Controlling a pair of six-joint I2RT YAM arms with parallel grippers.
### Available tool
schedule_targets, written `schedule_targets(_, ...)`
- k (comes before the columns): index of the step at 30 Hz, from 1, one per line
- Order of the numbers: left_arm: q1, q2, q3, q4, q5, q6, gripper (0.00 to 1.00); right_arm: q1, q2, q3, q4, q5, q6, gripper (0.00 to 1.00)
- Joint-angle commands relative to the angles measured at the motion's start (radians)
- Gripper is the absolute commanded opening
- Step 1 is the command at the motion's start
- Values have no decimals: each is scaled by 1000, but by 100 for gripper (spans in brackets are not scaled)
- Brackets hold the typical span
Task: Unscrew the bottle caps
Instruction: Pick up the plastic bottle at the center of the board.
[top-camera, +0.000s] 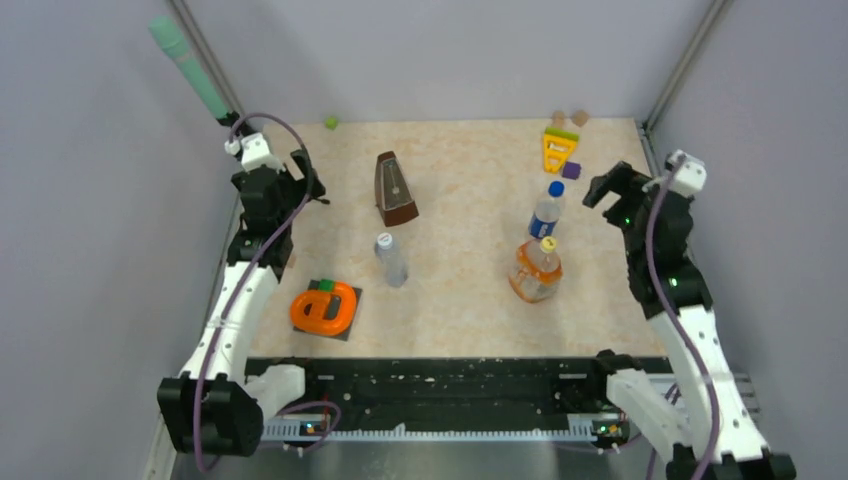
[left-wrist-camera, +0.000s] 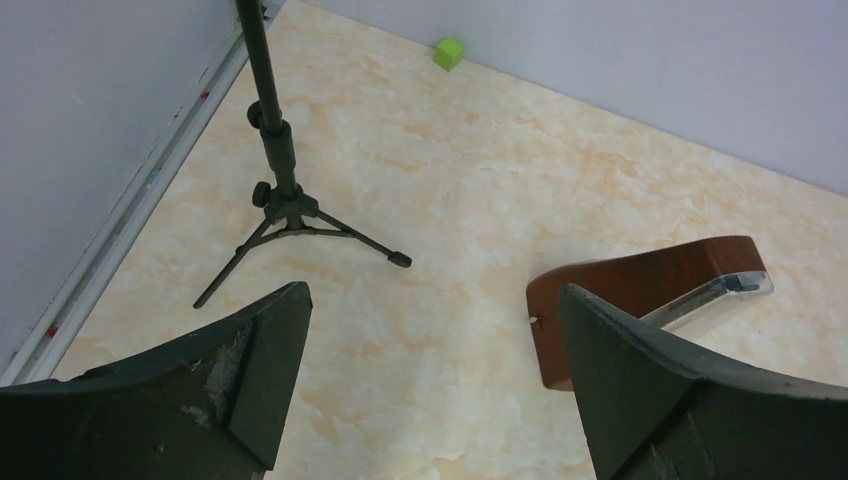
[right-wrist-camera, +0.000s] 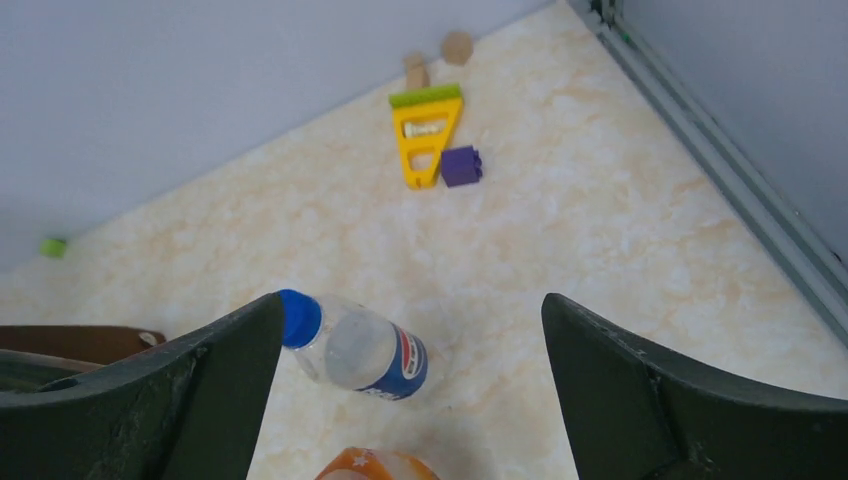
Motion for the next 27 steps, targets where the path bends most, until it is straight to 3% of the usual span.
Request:
schedule_targets(1,5,-54,-1,30,-32,-53,98,10,-249,-95,225,5,-1,99)
schedule_targets(7,6,-80,60,-212,-87,-201,98,9,-171,22,74,-30,-50,99)
schedule_targets(10,9,-158,-21,-169,-128,-229,98,9,-120,80,22,-123,-91,99)
schedule_targets(15,11,-299,-143,-70,-21,-205,98,9,-97,117,23,-330,-102,99)
schedule_targets(23,10,-344,-194,-42,250,-176,98,14,-121,138,93,-701,-81,94)
schedule_targets(27,11,-362,-254,19,330,-185,98,129,-36,223,-10,-725,-118,90)
